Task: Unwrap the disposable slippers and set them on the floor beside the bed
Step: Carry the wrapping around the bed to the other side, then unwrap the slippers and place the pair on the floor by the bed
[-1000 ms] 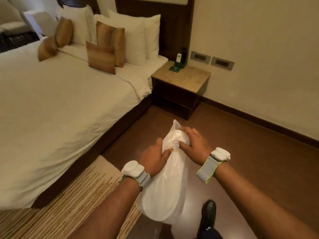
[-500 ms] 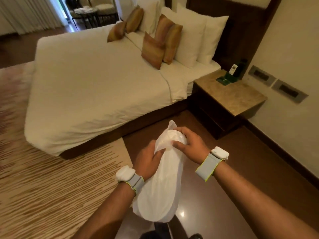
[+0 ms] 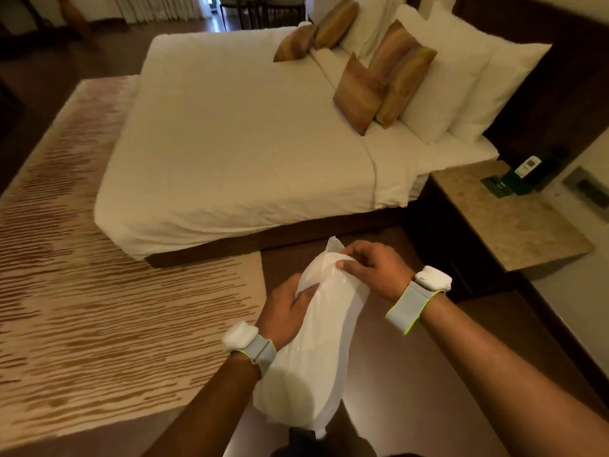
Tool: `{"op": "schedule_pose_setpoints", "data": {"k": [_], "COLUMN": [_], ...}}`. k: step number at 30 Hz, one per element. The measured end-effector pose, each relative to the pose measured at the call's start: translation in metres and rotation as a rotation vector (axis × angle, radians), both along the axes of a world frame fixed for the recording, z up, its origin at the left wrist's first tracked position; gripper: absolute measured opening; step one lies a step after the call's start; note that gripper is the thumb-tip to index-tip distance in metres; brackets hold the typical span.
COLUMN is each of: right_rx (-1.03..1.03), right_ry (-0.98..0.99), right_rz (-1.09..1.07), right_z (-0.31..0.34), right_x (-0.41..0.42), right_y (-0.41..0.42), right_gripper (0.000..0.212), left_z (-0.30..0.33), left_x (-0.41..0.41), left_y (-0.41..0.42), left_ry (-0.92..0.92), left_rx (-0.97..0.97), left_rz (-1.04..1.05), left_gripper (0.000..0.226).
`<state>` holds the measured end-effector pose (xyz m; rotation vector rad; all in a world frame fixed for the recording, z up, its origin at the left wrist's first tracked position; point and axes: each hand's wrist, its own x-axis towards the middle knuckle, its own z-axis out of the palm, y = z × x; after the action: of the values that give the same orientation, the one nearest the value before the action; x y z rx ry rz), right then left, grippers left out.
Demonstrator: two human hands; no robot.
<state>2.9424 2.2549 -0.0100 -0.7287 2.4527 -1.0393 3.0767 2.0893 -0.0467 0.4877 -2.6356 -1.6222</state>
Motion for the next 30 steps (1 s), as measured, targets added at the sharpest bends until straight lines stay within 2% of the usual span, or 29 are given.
{"op": "schedule_pose_setpoints", "data": {"k": [4,7,9,11,13,15,17,19,25,30], "right_rx": [-0.019,-0.001,0.017,0.017,-0.002,0.000,0.020,0.037,-0.005,0.130], "right_ry": [-0.016,-0.029,-0.021,-0.030,-0.060,-0.061,-0.028,-0.013,0.024,0.076], "right_rz": [0.088,0.226,0.340,0.439,0.499,0.525,0.536,0.525,0.377,0.447], "right_z": [-0.014,-0.030,-0.040,-0.048,-0.055,-0.062,-0.071,-0.084,-0.139,-0.236], "right_x": [-0.021,-0.035,-0.043,-0.048,-0.052,-0.056,-0.060,-0.063,-0.070,-0.079], "right_y": [0.002,0.009,0.021,0.038,0.063,0.087,0.110,0.126,0.135,0.112], "right_gripper": [0.015,0.013,0.014,0.011,0.008,0.008,0.007,0.007,0.010,0.009], "left_z": [-0.014,-0.023,-0.028,-0.032,-0.031,-0.032,-0.033,-0.038,-0.089,-0.172], "left_x": [0.003,0.010,0.013,0.019,0.025,0.027,0.027,0.023,0.008,0.000], "left_y": [0.004,0.024,0.045,0.066,0.091,0.116,0.140,0.160,0.182,0.170], "left_ry": [-0.047,-0.065,-0.041,-0.027,-0.110,-0.163,-0.182,-0.201,-0.246,-0.224], "left_rx": [-0.020,-0.122,-0.260,-0.454,-0.365,-0.250,-0.122,-0.004,0.060,0.049], "left_rz": [0.087,0.263,0.368,0.377,0.286,0.283,0.349,0.376,0.348,0.374], "left_gripper": [0.029,0.018,0.034,0.037,0.022,0.004,0.013,0.011,0.013,0.017]}}
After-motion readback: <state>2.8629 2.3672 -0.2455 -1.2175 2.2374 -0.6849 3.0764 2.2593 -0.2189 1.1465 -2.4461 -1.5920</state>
